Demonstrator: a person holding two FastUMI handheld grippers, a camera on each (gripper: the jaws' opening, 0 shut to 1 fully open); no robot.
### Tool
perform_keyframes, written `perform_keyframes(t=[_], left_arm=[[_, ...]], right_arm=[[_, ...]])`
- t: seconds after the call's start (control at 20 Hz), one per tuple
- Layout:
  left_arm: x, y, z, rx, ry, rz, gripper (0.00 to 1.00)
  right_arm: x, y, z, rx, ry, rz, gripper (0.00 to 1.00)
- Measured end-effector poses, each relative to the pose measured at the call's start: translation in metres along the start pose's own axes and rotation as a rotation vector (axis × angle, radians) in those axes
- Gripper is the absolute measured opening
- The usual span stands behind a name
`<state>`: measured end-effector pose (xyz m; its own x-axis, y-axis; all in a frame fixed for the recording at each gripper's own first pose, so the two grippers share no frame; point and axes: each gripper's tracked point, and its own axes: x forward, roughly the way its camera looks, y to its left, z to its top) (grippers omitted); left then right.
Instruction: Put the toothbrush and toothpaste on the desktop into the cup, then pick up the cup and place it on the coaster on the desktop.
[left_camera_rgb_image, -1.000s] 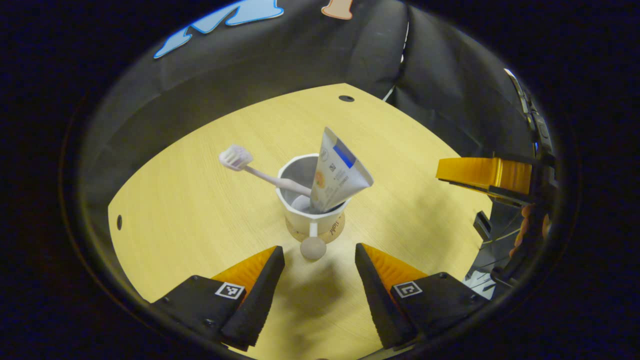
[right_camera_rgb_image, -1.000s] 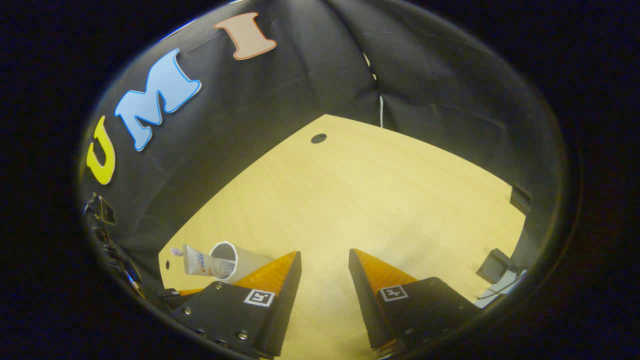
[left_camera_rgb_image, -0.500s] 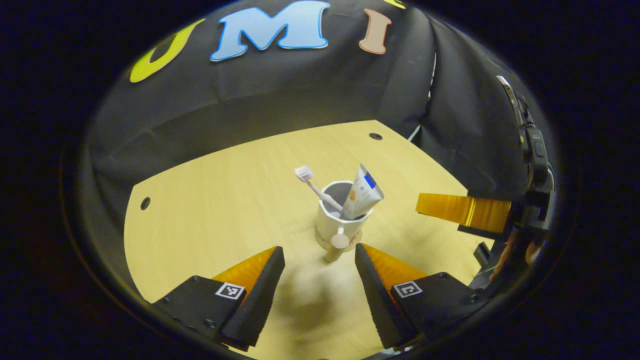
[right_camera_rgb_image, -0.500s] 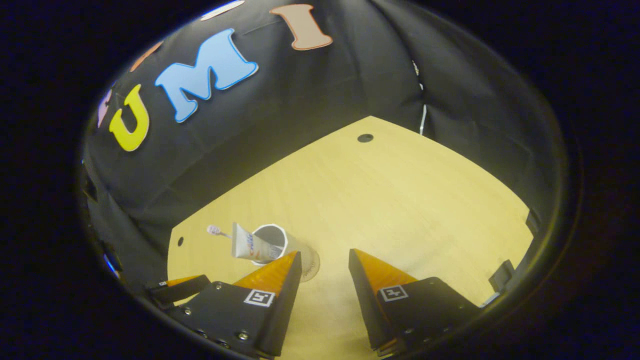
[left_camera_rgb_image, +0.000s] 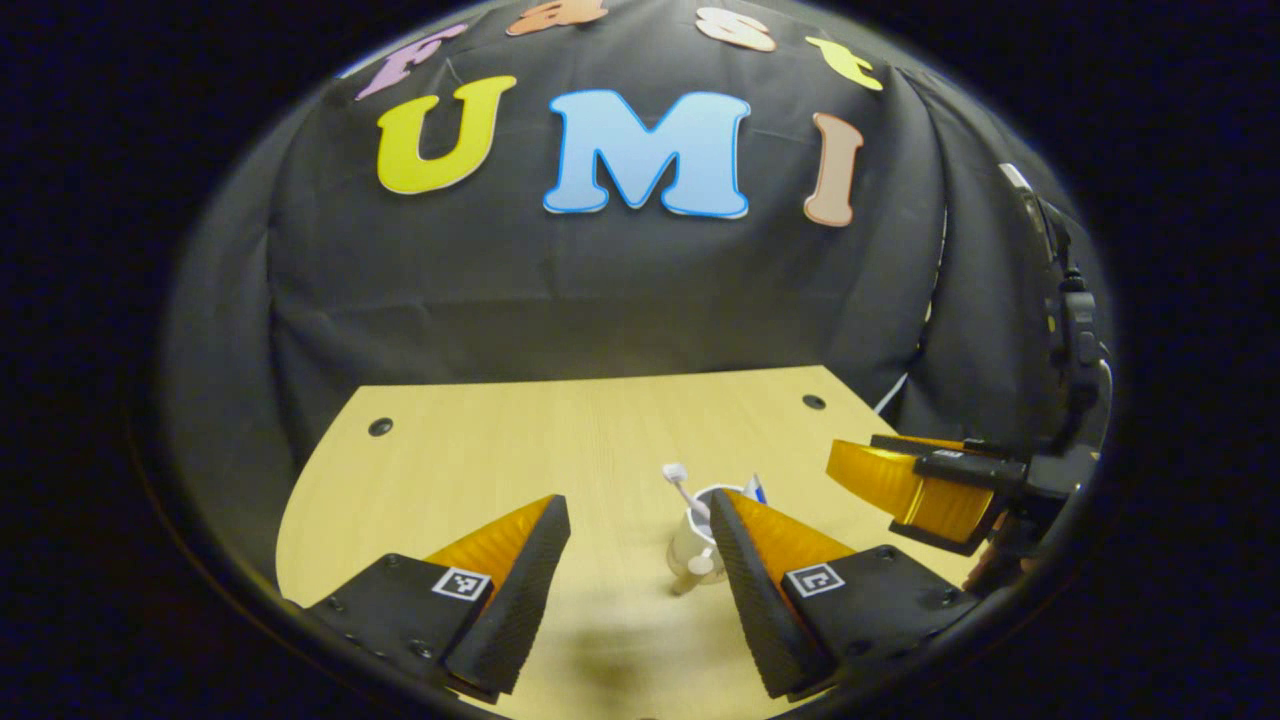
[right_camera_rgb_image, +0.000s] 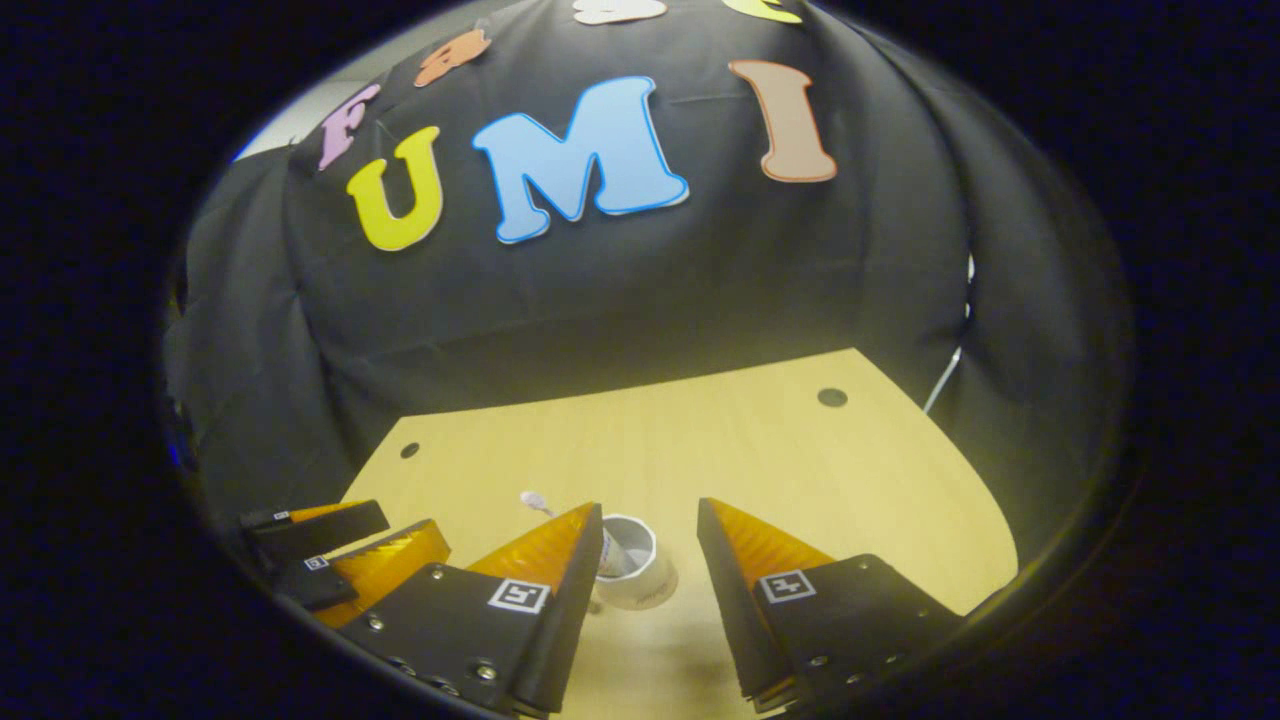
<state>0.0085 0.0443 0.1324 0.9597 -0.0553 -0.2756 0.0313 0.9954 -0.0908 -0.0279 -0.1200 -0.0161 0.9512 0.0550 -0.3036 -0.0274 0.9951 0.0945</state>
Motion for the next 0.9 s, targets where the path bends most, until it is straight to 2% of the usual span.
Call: perform_keyframes(t=[0.15, 0.35, 0.5, 0.6, 0.7, 0.9], left_arm=[[-0.025, -0.016, 0.046, -0.029, -0.101, 0.034, 0.91], [-0.047, -0.034, 0.087, -0.015, -0.222, 0.084, 0.92], [-0.06, -0.037, 0.123, -0.01, -0.334, 0.106, 0.91], [-0.072, -0.03, 0.136, 0.007, -0.396, 0.141, 0.9], [-0.078, -0.025, 0.144, 0.017, -0.418, 0.178, 0.89], [-0.079, -0.021, 0.144, -0.016, -0.413, 0.199, 0.89]], right_arm=[[-0.013, 0.003, 0.031, -0.066, -0.083, 0.041, 0.61], [-0.03, 0.005, 0.063, -0.1, -0.186, 0.078, 0.61], [-0.038, 0.007, 0.089, -0.124, -0.268, 0.094, 0.61], [-0.04, 0.011, 0.092, -0.147, -0.292, 0.116, 0.61], [-0.038, 0.014, 0.094, -0.163, -0.292, 0.142, 0.61], [-0.038, 0.016, 0.094, -0.182, -0.294, 0.16, 0.61]])
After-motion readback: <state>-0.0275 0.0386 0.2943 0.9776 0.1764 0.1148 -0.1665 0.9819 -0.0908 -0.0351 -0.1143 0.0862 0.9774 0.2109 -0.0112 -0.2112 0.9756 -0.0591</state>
